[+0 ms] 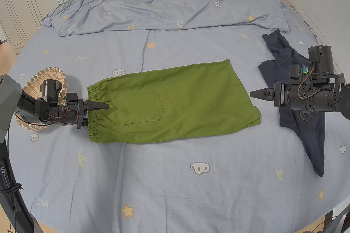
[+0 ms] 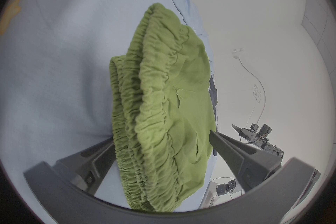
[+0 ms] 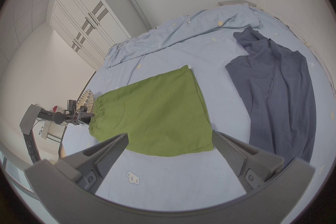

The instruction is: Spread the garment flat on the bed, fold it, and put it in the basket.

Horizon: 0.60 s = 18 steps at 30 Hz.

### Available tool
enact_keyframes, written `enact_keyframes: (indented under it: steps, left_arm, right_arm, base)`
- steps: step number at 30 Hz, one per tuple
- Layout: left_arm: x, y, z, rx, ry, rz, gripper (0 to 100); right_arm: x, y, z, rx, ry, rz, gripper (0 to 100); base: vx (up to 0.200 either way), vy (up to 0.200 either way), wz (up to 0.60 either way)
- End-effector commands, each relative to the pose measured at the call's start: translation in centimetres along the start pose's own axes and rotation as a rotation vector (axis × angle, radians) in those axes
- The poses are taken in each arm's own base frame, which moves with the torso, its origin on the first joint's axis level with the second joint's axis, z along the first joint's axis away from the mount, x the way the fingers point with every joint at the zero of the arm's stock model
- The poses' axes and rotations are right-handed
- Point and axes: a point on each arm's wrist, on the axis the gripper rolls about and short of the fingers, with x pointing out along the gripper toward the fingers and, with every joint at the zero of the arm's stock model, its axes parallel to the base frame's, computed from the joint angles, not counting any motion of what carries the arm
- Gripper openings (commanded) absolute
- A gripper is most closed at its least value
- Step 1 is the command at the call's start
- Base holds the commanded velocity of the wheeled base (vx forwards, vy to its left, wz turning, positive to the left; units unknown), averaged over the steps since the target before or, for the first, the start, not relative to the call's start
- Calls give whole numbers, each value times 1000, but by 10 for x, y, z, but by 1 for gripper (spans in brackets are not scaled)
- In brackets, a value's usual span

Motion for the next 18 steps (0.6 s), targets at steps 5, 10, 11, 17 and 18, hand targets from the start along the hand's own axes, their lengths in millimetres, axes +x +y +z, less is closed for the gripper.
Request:
enact_keyframes:
  steps: [5,10,11,17,18]
  left_arm:
    - [-8,-5,1,-6,-10,6,0]
    - [-13,-15,3,-33,-22,0,0]
    - [-14,-17,3,-32,-24,-1,0]
    - [-26,-35,1,-16,-36,-16,0]
    - [-26,-37,1,-13,-38,-16,0]
  right_arm:
    - [0,-15,9,64,-9,52,100]
    - [9,-34,16,135,1,71,100]
    - [11,-36,15,141,7,74,100]
    - [74,-84,-2,267,149,162,100]
    - [81,-88,-5,275,163,168,100]
  base:
    - [0,0,0]
    - [0,0,0]
    - [0,0,0]
    - [0,0,0]
    - [0,0,0]
